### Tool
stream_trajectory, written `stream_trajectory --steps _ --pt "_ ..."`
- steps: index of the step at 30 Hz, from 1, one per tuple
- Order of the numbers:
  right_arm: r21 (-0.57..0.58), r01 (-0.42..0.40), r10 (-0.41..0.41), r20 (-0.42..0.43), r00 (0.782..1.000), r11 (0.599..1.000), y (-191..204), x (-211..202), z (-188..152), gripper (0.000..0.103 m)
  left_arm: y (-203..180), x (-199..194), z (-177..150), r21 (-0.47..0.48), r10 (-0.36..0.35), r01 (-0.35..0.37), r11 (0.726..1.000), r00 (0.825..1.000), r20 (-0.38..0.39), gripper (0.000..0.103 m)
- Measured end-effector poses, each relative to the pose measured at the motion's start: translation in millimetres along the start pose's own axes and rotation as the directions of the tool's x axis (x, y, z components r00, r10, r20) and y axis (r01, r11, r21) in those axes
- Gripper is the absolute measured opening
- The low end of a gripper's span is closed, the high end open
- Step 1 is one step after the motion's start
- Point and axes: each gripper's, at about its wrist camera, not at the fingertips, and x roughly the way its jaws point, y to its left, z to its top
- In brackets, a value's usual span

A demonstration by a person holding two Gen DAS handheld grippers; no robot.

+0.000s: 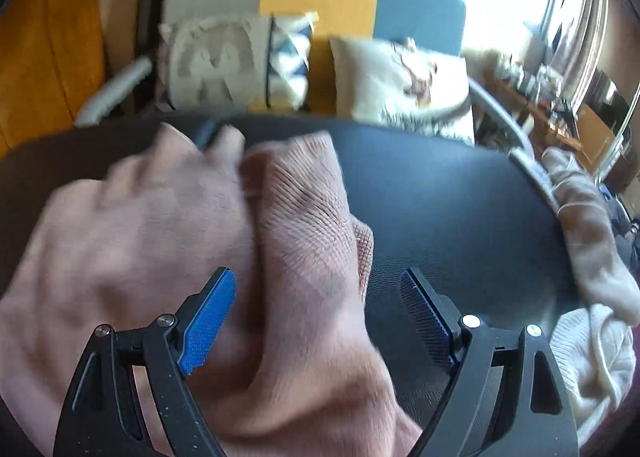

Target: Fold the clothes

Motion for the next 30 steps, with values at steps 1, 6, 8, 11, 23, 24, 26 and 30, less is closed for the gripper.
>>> stream_trajectory --steps 1,6,8,11,23,24,26,30 --pt "0.015 0.006 -0.006 -0.024 1.0 1.0 -3 12 2 0.087 -4 10 6 0.011 -0.005 0.005 1.0 1.0 -0.015 0.023" --pt "0.159 -0.081 0.093 -0.071 0.993 0.984 -27 40 -5 0.072 -20 54 20 0.047 -0.006 0.01 0.999 0.998 -0.065 0.023" --pt "0.186 -0.121 0.138 -0.084 0.987 0.975 -33 44 -10 0.037 -26 71 23 0.058 -0.002 0.007 0.998 0.997 -0.081 0.026" --pt "0.173 -0.125 0.14 -0.076 0.987 0.977 -35 44 -20 0.022 -33 80 26 0.075 0.036 -0.033 0.997 0.998 -0.044 0.029" --pt "0.342 0.023 -0.047 0.062 0.997 0.939 -91 10 -39 0.013 -63 72 -3 0.264 0.148 -0.19 0.946 0.974 0.169 0.017" --pt "0.373 0.026 -0.054 0.064 0.996 0.927 -98 7 -44 0.013 -62 70 -3 0.259 0.138 -0.178 0.949 0.977 0.165 0.017" --pt "0.424 0.042 -0.069 0.047 0.997 0.905 -109 6 -54 0.013 -59 65 -5 0.252 0.119 -0.157 0.955 0.98 0.159 0.017" --pt "0.426 0.071 -0.054 -0.053 0.997 0.902 -110 20 -76 0.032 -66 54 -22 0.273 0.108 -0.151 0.95 0.98 0.166 0.017"
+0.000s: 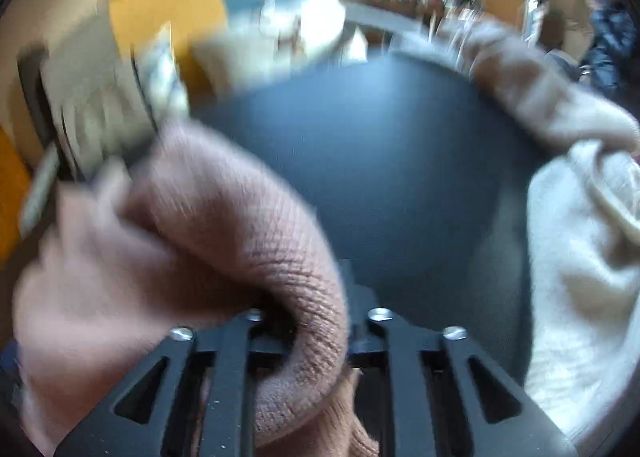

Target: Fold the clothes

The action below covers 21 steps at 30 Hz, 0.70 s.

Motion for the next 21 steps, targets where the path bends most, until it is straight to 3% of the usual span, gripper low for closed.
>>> stream_trajectory --steps 1,3,5,9,12,14,16,19,21 --pt "-0.02 0.0 -0.001 -0.035 0.999 1.0 2 6 -5 0.033 -3 -5 -3 0.004 -0.017 0.017 1.0 1.0 0.002 0.017" --pt "-0.042 -0.004 0.003 -0.022 1.0 0.999 4 -5 -4 0.038 -2 -16 -5 -0.01 -0.073 0.073 0.997 0.997 -0.001 0.017" --pt "-0.025 0.008 -0.006 0.059 0.998 1.0 3 -26 -1 0.042 12 -20 -2 -0.066 -0.113 0.112 0.992 0.994 -0.009 0.018" --pt "-0.148 -0.051 0.077 0.177 0.981 0.988 32 -55 5 0.055 56 -13 14 -0.233 -0.143 0.132 0.963 0.989 -0.032 0.021" --pt "-0.292 -0.088 0.153 0.207 0.966 0.952 67 -63 7 0.055 80 2 32 -0.341 -0.182 0.152 0.928 0.982 -0.057 0.025" --pt "-0.348 -0.128 0.202 0.185 0.962 0.929 84 -61 5 0.059 79 11 43 -0.321 -0.16 0.125 0.939 0.983 -0.085 0.025" --pt "-0.396 -0.163 0.238 0.148 0.96 0.904 99 -56 3 0.066 69 22 52 -0.244 -0.113 0.083 0.966 0.987 -0.112 0.026" --pt "-0.478 -0.072 0.149 0.124 0.981 0.875 112 -36 1 0.067 51 48 58 -0.139 -0.082 0.056 0.989 0.979 -0.188 0.026" --pt "-0.468 -0.113 0.17 0.081 0.982 0.876 104 -23 5 0.067 43 60 60 -0.112 -0.094 0.07 0.991 0.971 -0.221 0.026"
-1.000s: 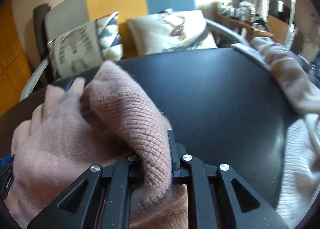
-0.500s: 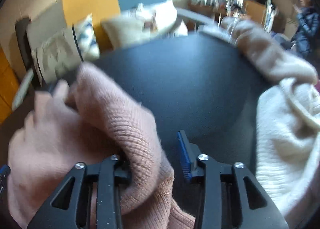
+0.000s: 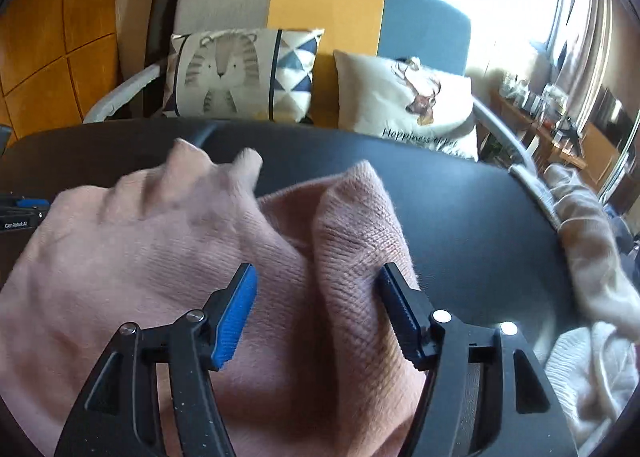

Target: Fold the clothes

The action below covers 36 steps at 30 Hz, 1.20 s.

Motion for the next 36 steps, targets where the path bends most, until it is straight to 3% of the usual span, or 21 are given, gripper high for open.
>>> stream_trajectory --steps 4,9,12,15,18,21,24,29,31,36 --pt "0.041 -0.097 0.099 -0.062 0.993 0.994 -21 24 6 0.069 -3 -2 7 -0.003 -0.096 0.096 0.995 0.994 0.042 0.026" --pt "-0.05 -0.137 0.132 -0.095 0.987 0.989 -15 40 11 0.074 -12 -3 21 0.083 -0.159 0.153 0.985 0.985 0.072 0.026" --pt "-0.027 -0.185 0.184 -0.03 0.983 0.982 -15 27 6 0.074 -12 -9 30 0.083 -0.219 0.211 0.974 0.971 0.1 0.026" --pt "-0.014 -0.279 0.28 0.061 0.958 0.96 -16 11 11 0.074 -9 -16 33 0.056 -0.275 0.27 0.961 0.952 0.133 0.026" --pt "-0.048 -0.238 0.238 -0.013 0.971 0.97 -6 23 20 0.074 -17 -12 41 0.117 -0.301 0.287 0.951 0.945 0.128 0.027" --pt "-0.044 -0.261 0.254 -0.128 0.959 0.964 -3 51 22 0.074 -39 3 39 0.235 -0.248 0.232 0.944 0.968 0.044 0.027" --pt "-0.027 -0.274 0.269 -0.126 0.955 0.961 -7 54 18 0.076 -57 17 27 0.363 -0.204 0.189 0.913 0.979 0.004 0.027" --pt "-0.012 -0.291 0.288 -0.102 0.952 0.957 -8 50 14 0.076 -59 7 9 0.443 -0.321 0.272 0.854 0.946 0.04 0.025" --pt "-0.004 -0.325 0.323 -0.098 0.941 0.946 -10 49 15 0.076 -57 7 8 0.442 -0.364 0.324 0.837 0.931 0.006 0.025" --pt "-0.016 -0.38 0.377 -0.11 0.92 0.925 -16 46 18 0.077 -47 3 14 0.41 -0.387 0.363 0.837 0.922 -0.027 0.025"
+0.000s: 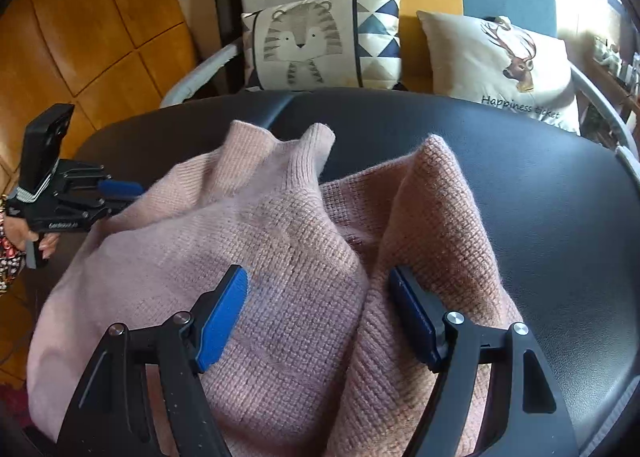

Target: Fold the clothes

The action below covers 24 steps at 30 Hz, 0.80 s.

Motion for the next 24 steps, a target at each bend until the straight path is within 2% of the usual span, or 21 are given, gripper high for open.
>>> stream_trajectory --steps 2,3,5,8,11,13,15,19,21,24 --pt "-0.025 0.003 -0.003 -0.02 1.0 1.0 3 2 -1 0.082 5 -6 1 -0.031 -0.047 0.048 0.998 0.998 0.037 0.025" --pt "-0.042 0.006 -0.008 -0.031 0.999 0.999 6 3 -2 0.083 5 -8 0 -0.038 -0.073 0.074 0.997 0.997 0.04 0.026" --pt "-0.094 0.043 -0.047 -0.043 0.998 0.995 15 8 -2 0.083 0 -4 -2 -0.016 -0.08 0.08 0.997 0.997 0.018 0.026" --pt "-0.112 0.077 -0.082 -0.039 0.996 0.991 22 11 -2 0.084 -15 7 -8 0.077 -0.011 0.012 0.997 1.0 -0.024 0.026" --pt "-0.109 0.065 -0.065 -0.003 0.998 0.992 25 7 -1 0.084 -24 7 -9 0.122 0.034 -0.032 0.992 0.999 -0.01 0.026" --pt "-0.117 0.047 -0.047 0.005 0.999 0.992 28 7 0 0.078 -25 7 -9 0.122 0.036 -0.035 0.992 0.999 -0.008 0.026" --pt "-0.119 0.064 -0.067 -0.024 0.997 0.991 30 15 0 0.063 -20 8 -10 0.075 0.014 -0.014 0.997 1.0 0.001 0.026" --pt "-0.05 0.079 -0.08 -0.028 0.996 0.996 27 21 -1 0.049 -14 6 -15 -0.005 -0.006 0.006 1.0 0.999 0.035 0.022" --pt "-0.006 0.103 -0.103 -0.019 0.995 0.995 25 19 -2 0.034 -15 4 -18 -0.014 0.017 -0.016 1.0 0.999 0.046 0.013" --pt "0.008 0.12 -0.12 0.001 0.993 0.993 25 18 -7 0.03 -14 -1 -14 -0.032 0.085 -0.083 0.996 0.995 0.056 0.011"
